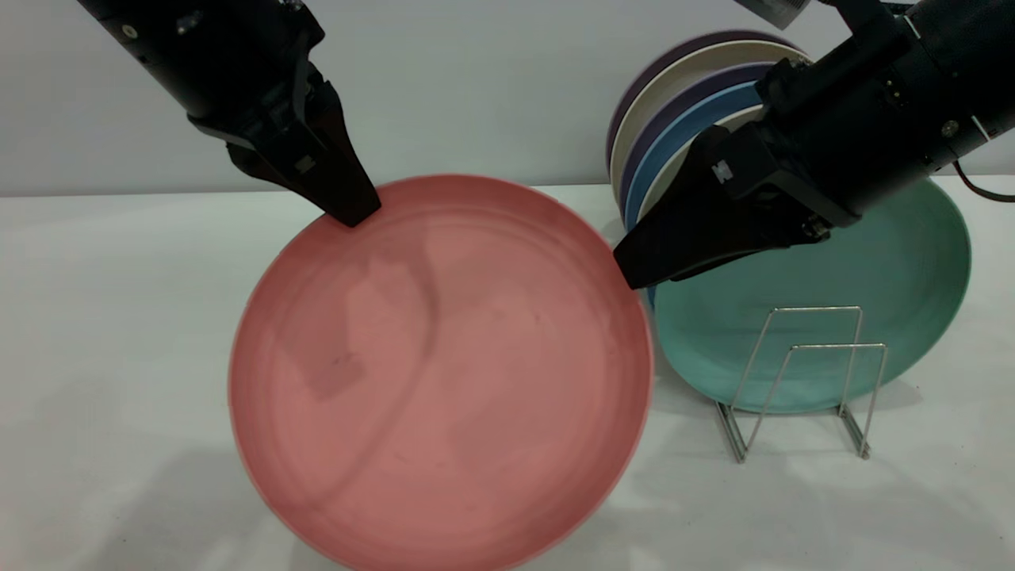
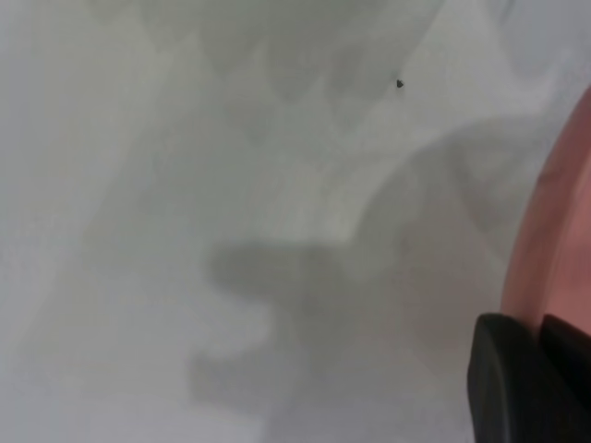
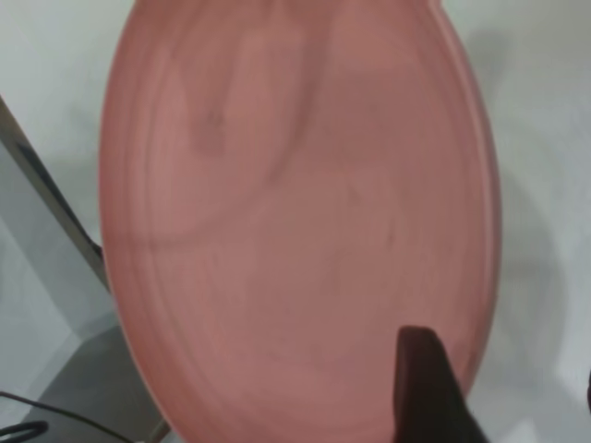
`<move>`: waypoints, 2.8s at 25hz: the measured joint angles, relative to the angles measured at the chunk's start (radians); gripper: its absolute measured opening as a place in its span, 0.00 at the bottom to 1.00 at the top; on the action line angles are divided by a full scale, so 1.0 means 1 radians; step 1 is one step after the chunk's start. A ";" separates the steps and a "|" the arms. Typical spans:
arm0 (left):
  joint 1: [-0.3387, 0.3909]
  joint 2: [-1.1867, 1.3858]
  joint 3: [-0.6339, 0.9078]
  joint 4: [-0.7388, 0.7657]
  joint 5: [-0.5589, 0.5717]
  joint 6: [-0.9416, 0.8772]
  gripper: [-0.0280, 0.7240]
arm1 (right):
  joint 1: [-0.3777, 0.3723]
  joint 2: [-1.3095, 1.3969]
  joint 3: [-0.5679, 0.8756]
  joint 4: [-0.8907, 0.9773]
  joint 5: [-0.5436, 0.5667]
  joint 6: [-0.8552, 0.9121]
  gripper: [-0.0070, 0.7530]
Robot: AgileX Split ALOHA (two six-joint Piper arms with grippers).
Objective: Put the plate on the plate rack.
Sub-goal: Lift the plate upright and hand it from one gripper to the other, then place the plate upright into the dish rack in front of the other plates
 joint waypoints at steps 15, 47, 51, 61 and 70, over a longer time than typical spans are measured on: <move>0.000 0.000 0.000 -0.077 0.002 0.051 0.05 | 0.000 0.095 -0.002 0.175 0.072 -0.113 0.62; -0.001 -0.001 0.001 -0.140 0.064 0.079 0.50 | 0.000 0.107 -0.005 0.145 0.048 -0.135 0.08; -0.001 -0.001 0.001 -0.124 0.090 0.052 0.82 | 0.000 0.107 -0.005 0.117 0.049 -0.137 0.08; 0.002 -0.001 0.001 0.193 0.176 -0.254 0.87 | 0.000 0.107 -0.005 0.019 0.032 -0.105 0.08; 0.002 -0.001 0.001 0.519 0.165 -0.694 0.73 | 0.000 0.030 -0.067 -0.248 0.030 0.087 0.08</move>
